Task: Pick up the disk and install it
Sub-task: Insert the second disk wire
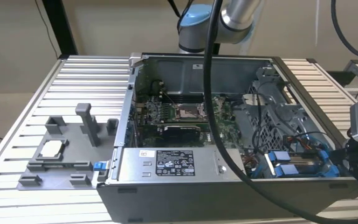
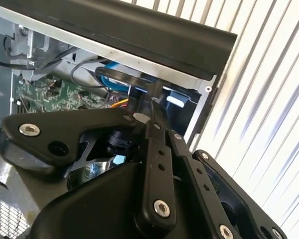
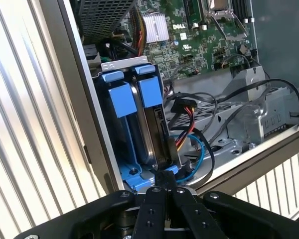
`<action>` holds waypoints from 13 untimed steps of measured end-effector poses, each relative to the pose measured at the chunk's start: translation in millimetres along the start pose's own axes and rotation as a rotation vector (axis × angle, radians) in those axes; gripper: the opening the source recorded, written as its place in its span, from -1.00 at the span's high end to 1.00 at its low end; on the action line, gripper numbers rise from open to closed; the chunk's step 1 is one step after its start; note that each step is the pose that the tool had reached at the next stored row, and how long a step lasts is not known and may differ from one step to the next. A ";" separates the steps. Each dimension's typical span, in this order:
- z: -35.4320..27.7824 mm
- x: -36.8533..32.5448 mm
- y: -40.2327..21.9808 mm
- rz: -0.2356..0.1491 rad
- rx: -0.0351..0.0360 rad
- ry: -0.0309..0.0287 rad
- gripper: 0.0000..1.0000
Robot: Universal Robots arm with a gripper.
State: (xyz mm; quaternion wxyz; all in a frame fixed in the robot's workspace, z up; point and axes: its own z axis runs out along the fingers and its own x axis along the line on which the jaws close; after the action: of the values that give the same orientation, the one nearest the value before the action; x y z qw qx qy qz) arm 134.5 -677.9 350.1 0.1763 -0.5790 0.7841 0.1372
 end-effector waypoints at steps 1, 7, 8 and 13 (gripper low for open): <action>-0.3 0.6 -0.8 0.000 -0.0009 0.0004 -1.00; 8.3 2.9 -8.3 0.002 -0.0034 0.0012 -1.00; 9.4 3.3 -8.3 0.002 -0.0032 0.0012 -1.00; 10.2 0.9 -7.5 0.002 -0.0032 0.0014 -1.00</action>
State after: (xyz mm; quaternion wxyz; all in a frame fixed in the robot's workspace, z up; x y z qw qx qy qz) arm 142.7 -676.6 340.4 0.1747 -0.5787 0.7846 0.1382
